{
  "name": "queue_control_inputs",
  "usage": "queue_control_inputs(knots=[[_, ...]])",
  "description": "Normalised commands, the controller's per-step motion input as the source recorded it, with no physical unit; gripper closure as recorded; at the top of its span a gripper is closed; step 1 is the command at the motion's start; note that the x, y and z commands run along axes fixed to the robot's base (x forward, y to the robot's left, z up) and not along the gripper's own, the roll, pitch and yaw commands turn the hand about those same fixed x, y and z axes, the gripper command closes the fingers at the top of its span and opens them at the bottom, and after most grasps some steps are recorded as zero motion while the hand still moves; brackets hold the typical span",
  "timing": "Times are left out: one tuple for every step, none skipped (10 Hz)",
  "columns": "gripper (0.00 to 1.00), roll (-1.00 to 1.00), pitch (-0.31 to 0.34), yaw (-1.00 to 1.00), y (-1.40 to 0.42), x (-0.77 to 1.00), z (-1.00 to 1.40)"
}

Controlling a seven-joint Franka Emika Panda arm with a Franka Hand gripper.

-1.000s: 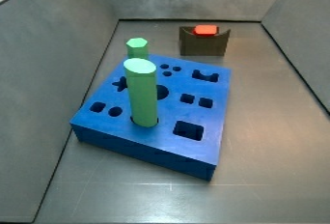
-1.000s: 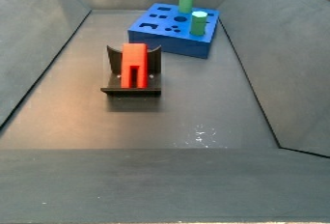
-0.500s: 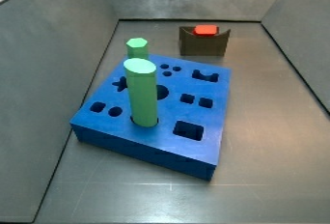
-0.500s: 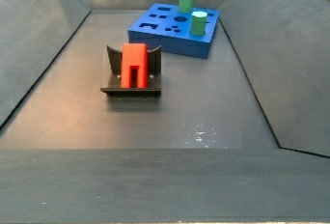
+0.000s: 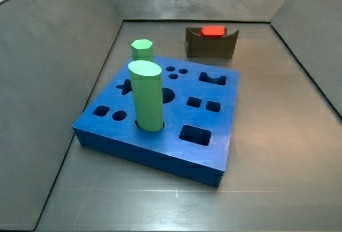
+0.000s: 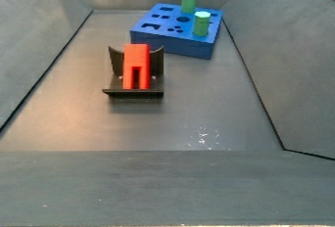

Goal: Pick up the square-circle object. Move up. Place the square-circle object on the fixture. Regrasp the square-circle object. Rotate the square-circle object. Move to above the board. Insert the square-circle object.
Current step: Regrasp the square-circle object.

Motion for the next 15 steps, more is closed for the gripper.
queue_control_inputs(knots=[[0.00,1.00,0.069,0.05,-0.02,0.06,-0.02],[0.00,1.00,0.080,0.06,-0.03,0.07,-0.02],[0.00,1.00,0.099,0.07,-0.03,0.09,-0.02],[0.00,1.00,0.118,0.07,-0.03,0.10,-0.02],[0.00,1.00,0.146,0.09,-0.04,0.12,-0.02],[0.00,1.00,0.161,0.10,-0.04,0.13,-0.02],[0.00,1.00,0.189,0.13,-0.04,0.15,-0.03],[0.00,1.00,0.211,0.15,-0.05,0.16,-0.02],[0.00,1.00,0.236,0.20,-0.05,0.18,-0.03],[0.00,0.87,0.225,0.22,-0.05,0.21,-0.03],[0.00,0.64,0.186,0.24,-0.05,0.24,-0.03],[0.00,0.46,0.152,0.25,-0.06,0.27,-0.03],[0.00,0.26,0.108,0.26,-0.05,0.30,-0.02],[0.00,0.21,0.085,0.25,-0.04,0.30,-0.01],[0.00,0.17,0.039,0.24,-0.05,0.29,-0.02]])
